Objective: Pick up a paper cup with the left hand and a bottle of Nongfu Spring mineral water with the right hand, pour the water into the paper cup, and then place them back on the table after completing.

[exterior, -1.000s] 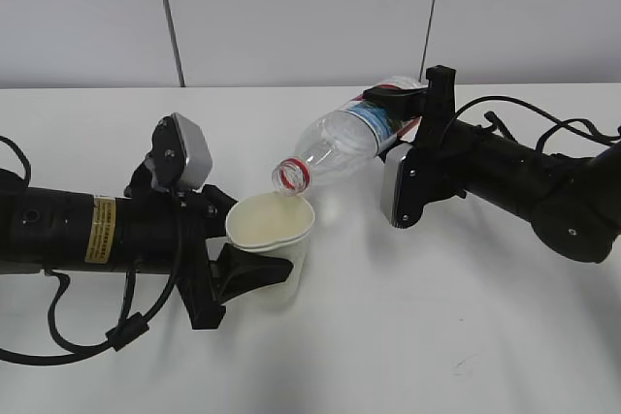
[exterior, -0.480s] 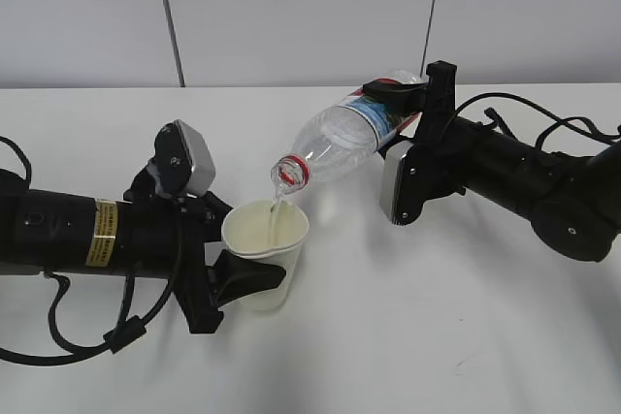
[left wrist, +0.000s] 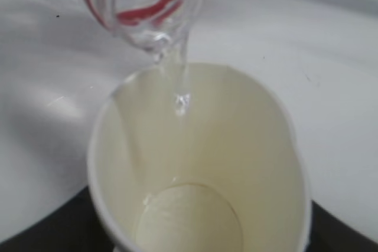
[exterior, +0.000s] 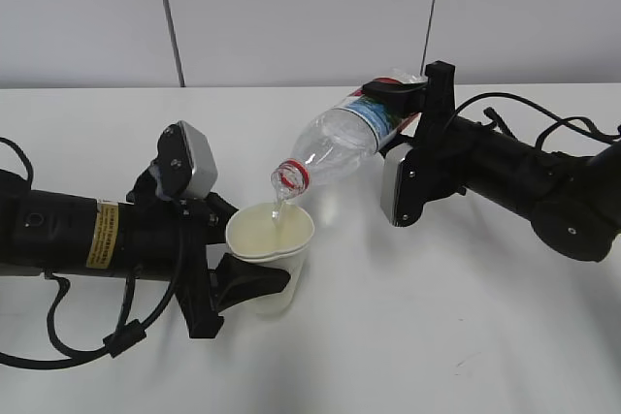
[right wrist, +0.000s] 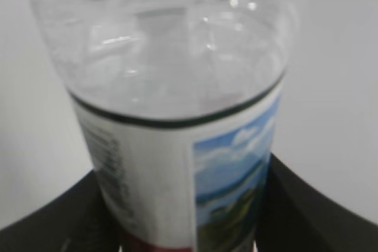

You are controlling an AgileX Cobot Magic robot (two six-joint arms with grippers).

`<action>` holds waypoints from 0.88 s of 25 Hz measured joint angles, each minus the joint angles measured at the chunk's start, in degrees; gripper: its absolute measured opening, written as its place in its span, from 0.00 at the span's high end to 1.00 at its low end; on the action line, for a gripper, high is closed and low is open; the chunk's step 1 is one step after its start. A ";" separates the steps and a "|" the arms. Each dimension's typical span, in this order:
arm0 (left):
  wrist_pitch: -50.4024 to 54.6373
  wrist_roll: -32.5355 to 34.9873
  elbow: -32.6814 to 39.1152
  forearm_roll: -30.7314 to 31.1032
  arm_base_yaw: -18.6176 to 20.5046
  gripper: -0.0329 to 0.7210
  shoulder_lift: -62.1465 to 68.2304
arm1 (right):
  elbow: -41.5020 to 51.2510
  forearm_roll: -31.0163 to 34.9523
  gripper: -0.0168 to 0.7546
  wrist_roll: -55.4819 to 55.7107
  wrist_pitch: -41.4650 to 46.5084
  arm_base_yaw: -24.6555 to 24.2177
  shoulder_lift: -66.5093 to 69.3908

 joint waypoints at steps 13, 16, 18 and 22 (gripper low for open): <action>-0.93 0.00 0.00 1.65 0.00 0.40 0.00 | 0.00 0.00 0.43 -2.07 -0.44 0.00 0.00; -0.93 0.00 0.00 1.74 0.00 0.40 0.00 | 0.00 0.00 0.43 -2.59 -0.44 0.00 0.00; -0.93 0.00 0.00 1.74 0.00 0.40 0.00 | 0.00 0.00 0.43 -3.38 -0.44 0.00 0.00; -0.93 0.00 0.00 1.78 0.00 0.40 0.00 | 0.00 0.00 0.43 -3.99 -0.44 0.00 -0.03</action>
